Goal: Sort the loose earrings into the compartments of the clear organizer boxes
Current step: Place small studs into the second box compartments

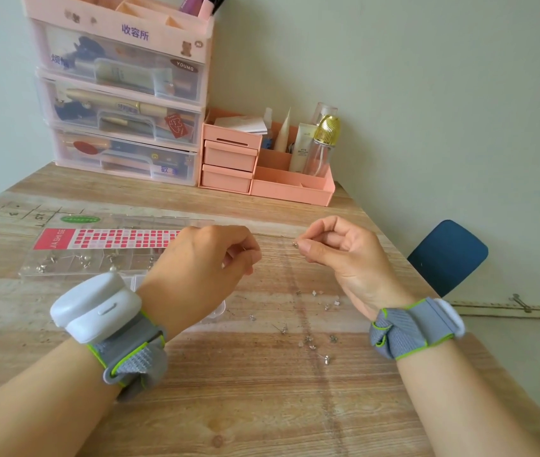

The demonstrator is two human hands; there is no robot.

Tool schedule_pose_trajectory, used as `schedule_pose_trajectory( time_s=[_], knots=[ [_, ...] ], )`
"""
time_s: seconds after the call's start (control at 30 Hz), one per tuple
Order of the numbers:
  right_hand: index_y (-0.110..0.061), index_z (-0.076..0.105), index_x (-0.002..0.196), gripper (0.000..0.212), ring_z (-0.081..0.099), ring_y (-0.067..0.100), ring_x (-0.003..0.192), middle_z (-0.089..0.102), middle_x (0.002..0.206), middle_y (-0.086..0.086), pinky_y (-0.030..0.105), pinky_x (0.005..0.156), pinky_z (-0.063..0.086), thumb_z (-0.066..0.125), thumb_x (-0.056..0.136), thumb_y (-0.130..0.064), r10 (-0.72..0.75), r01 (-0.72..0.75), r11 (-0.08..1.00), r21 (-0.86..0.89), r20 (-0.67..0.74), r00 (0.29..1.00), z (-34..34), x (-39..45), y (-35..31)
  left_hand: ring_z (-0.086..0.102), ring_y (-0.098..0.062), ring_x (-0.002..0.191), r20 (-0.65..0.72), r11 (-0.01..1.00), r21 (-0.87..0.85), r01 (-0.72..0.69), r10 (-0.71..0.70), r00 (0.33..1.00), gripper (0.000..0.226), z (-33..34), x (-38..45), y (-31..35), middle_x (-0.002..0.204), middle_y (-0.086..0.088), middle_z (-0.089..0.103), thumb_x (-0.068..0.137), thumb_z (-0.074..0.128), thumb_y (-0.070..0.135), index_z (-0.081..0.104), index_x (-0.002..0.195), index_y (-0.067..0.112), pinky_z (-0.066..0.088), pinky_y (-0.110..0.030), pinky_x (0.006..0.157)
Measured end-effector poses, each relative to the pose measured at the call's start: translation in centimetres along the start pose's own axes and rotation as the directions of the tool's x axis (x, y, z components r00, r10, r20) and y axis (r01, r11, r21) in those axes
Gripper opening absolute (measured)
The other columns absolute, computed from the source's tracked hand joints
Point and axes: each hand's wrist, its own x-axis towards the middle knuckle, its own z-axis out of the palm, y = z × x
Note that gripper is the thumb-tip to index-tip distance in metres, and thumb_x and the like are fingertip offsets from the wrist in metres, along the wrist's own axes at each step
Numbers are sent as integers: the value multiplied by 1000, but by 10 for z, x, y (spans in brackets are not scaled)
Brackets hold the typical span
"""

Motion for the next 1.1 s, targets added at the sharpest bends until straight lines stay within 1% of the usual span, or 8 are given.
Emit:
schedule_pose_trajectory(
  time_s=[0.1,0.17,0.27,0.4,0.53,0.73,0.97,1.1],
  knots=[
    [-13,50,80,26,62,8,68,66,75,5,15,62,47,65,72,7,14,-19,991,131,42,999,5,-4,-7,55,3,80,-13,1000,-27,-12,12,1000,5,0,-1,2,67,16,63,83,63,18,67,81,21,44,-7,65],
    [-14,47,81,28,63,8,68,68,76,6,15,61,44,67,68,0,38,-52,983,176,80,996,7,-5,-10,54,7,77,-26,999,-49,-21,20,999,4,0,-1,5,70,18,61,80,66,19,67,83,22,41,-4,64],
    [-17,45,81,34,61,10,68,71,76,5,19,62,39,74,67,-7,76,-96,980,172,123,990,7,-7,-12,53,10,69,-53,994,-100,-33,28,998,8,-1,-1,10,71,17,61,77,69,18,67,84,20,41,-5,62],
    [-17,45,80,31,61,12,68,71,74,6,19,62,38,71,67,-10,97,-120,982,147,158,983,10,-9,-13,53,6,68,-92,986,-154,-55,41,995,10,0,-1,12,70,14,60,75,72,18,66,82,20,40,-5,59],
    [-14,46,80,28,62,9,64,68,73,7,12,56,43,68,65,-5,74,-107,976,190,173,982,14,-11,-15,53,1,71,-104,981,-180,-71,52,993,11,0,-1,14,70,12,60,72,74,21,66,81,22,40,-7,60],
    [-12,45,80,27,63,6,62,69,72,4,11,54,43,66,66,-2,58,-95,975,202,182,982,15,-12,-16,50,-5,72,-100,975,-199,-103,84,991,11,2,-1,15,71,13,58,70,74,24,65,77,24,42,-17,65],
    [-12,45,81,27,61,5,60,65,77,11,10,53,43,63,74,7,62,-92,983,159,185,981,15,-12,-15,51,-9,74,-97,974,-190,-126,109,989,9,2,-1,14,70,12,60,71,73,25,66,77,23,43,-20,66],
    [-13,45,80,28,62,5,60,67,74,8,10,54,43,62,75,8,67,-95,983,158,178,982,15,-12,-16,52,-11,75,-105,973,-191,-134,115,988,8,2,-1,14,70,12,61,73,73,25,66,77,23,43,-20,66]
  ],
)
